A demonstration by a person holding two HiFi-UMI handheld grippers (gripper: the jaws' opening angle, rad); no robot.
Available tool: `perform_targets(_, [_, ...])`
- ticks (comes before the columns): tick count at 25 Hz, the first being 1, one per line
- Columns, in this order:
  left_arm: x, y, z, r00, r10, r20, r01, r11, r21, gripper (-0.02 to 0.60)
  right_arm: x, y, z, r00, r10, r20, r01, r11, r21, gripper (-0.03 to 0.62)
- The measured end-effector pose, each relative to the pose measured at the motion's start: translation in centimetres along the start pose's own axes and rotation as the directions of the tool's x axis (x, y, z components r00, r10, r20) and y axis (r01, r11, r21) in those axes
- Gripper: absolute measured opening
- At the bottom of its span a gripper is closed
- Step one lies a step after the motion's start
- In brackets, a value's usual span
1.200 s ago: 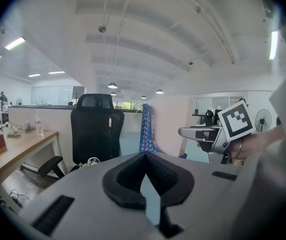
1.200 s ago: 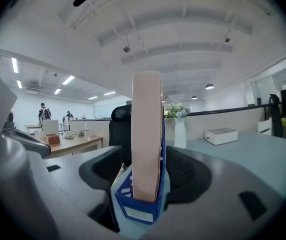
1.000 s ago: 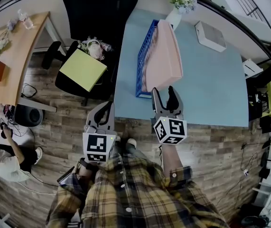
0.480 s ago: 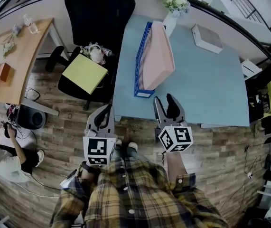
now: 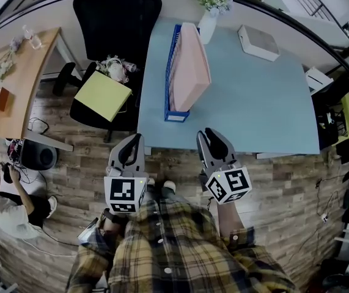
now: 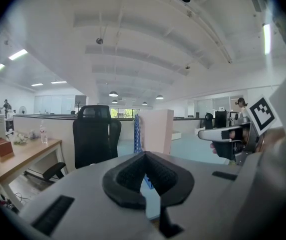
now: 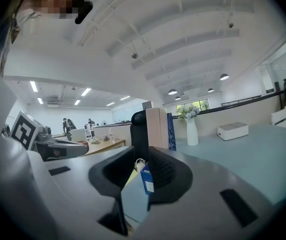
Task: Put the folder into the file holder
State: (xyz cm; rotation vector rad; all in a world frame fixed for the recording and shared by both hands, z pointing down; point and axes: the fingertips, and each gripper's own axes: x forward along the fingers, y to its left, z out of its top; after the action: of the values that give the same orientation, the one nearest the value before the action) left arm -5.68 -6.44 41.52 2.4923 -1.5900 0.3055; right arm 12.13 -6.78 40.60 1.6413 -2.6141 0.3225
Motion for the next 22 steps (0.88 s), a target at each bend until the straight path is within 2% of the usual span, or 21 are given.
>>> perform_targets(3, [0.2,-0.4,-0.1,1.000,-0.002,-0.006,0.002,1.000,0.001,-0.009,-0.7,-0.4,-0.2,1.000,-0.005,0.001,0.005,1.000,0.007,0.087])
perform_targets(7, [0.5,-1.2,-0.1,1.000,-0.014,-0.008,0.014,1.000,0.000,-0.009,-1.6,-0.8,-0.2,1.000,-0.016,0.007,0.016,1.000,0.016,0.044])
perform_targets(15, [1.2,-2.5,0.1,0.999,-0.040,-0.010,0.040,0.999,0.005,-0.009,-2.7,-1.4,-0.4,1.000,-0.022,0.001,0.022,0.999,0.025,0.005])
perform_targets(22, [1.5,-3.0,-0.4,0.998,-0.053,-0.027,0.053,0.999,0.004,-0.009,-3.3,-2.2,-1.3,0.999,-0.030,-0.025,0.031,0.999,0.033,0.003])
